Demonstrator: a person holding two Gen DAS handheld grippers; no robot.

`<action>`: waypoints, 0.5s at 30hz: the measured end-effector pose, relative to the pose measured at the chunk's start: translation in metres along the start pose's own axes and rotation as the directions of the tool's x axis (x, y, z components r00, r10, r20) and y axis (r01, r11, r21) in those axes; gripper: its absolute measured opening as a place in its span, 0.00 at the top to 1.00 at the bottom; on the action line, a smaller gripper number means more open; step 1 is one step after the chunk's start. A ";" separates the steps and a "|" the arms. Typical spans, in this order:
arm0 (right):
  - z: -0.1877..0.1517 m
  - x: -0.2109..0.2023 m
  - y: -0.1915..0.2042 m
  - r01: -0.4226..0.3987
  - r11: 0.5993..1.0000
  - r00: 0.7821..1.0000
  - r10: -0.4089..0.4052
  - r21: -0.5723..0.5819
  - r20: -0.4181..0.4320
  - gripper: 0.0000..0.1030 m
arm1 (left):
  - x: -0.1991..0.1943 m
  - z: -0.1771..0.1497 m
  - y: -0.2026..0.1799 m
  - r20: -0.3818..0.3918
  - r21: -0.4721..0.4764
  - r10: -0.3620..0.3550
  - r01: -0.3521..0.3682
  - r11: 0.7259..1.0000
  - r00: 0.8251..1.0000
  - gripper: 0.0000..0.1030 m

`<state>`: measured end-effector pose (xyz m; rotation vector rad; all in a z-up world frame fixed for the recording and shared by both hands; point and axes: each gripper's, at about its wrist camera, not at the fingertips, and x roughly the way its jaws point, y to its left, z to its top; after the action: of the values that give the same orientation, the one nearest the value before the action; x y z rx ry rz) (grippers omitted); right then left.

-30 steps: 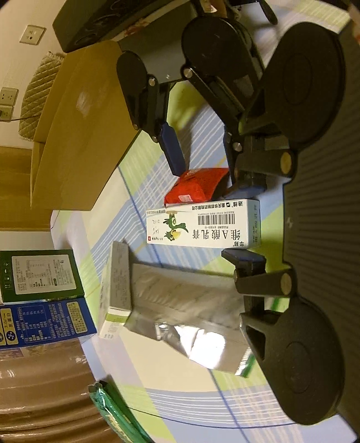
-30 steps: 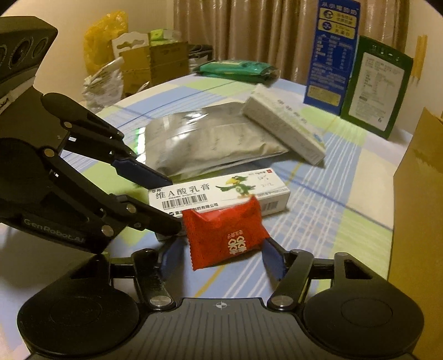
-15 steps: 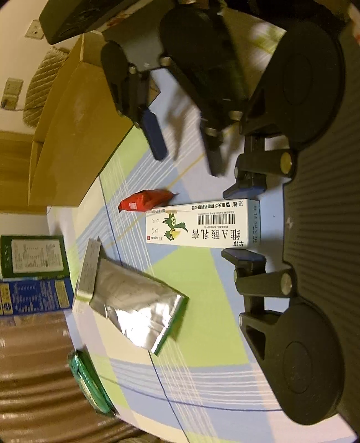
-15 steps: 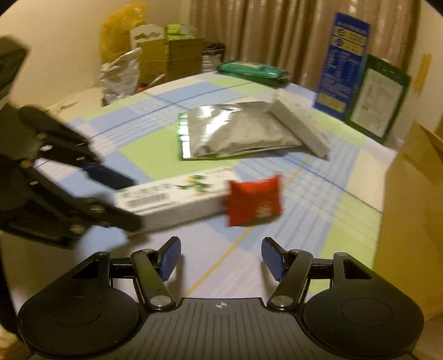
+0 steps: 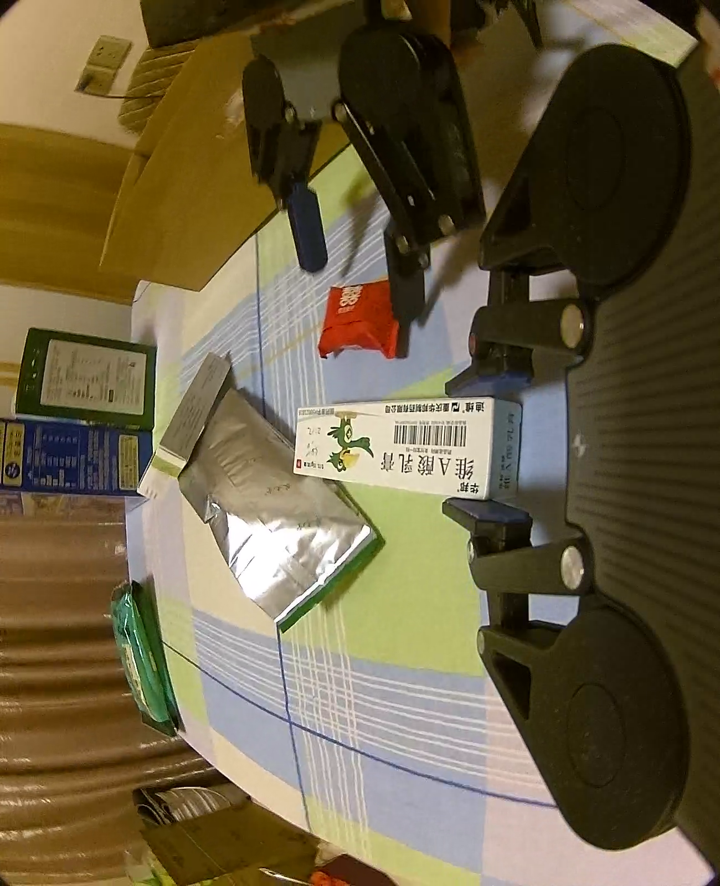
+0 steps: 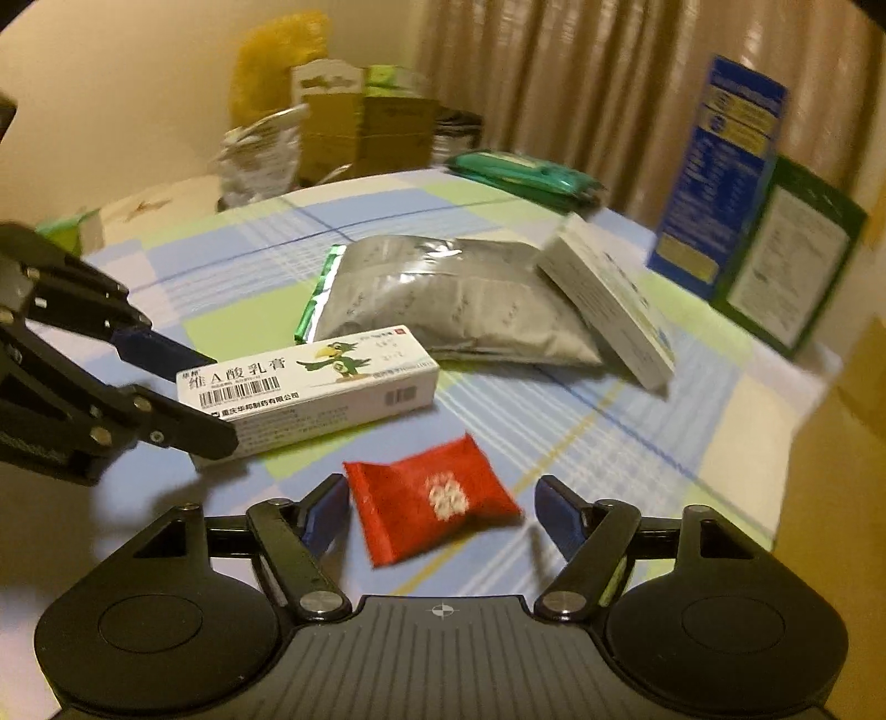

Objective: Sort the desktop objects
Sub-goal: 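Grasp the red candy packet with right gripper while left holds the cream box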

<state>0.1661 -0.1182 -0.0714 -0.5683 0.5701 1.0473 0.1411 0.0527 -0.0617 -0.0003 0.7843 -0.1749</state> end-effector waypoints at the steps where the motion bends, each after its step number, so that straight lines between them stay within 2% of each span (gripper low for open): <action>1: -0.001 0.003 -0.003 -0.015 1.000 1.000 0.015 0.006 0.005 0.27 | 0.001 0.000 0.001 0.002 -0.011 -0.004 0.004 1.000 1.000 0.68; 7: 0.000 0.009 -0.012 -0.088 0.990 0.996 0.090 0.112 -0.018 0.28 | 0.006 -0.002 0.005 -0.019 -0.041 -0.015 0.014 0.999 1.000 0.67; 10: 0.002 0.005 -0.010 -0.101 0.981 0.994 0.108 0.168 -0.036 0.41 | 0.007 -0.002 0.004 -0.016 -0.043 -0.013 0.012 0.999 1.000 0.67; 12: 0.002 0.000 -0.004 -0.079 0.980 0.994 0.090 0.180 -0.054 0.49 | 0.007 -0.002 0.004 -0.016 -0.044 -0.013 0.012 0.999 1.000 0.66; 15: 0.001 -0.009 0.005 -0.036 0.975 0.995 0.057 0.221 -0.085 0.55 | 0.005 -0.002 0.004 -0.016 -0.040 -0.003 0.002 0.999 1.000 0.65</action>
<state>0.1588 -0.1211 -0.0655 -0.4108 0.7718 0.9908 0.1433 0.0556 -0.0669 -0.0371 0.8037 -0.1616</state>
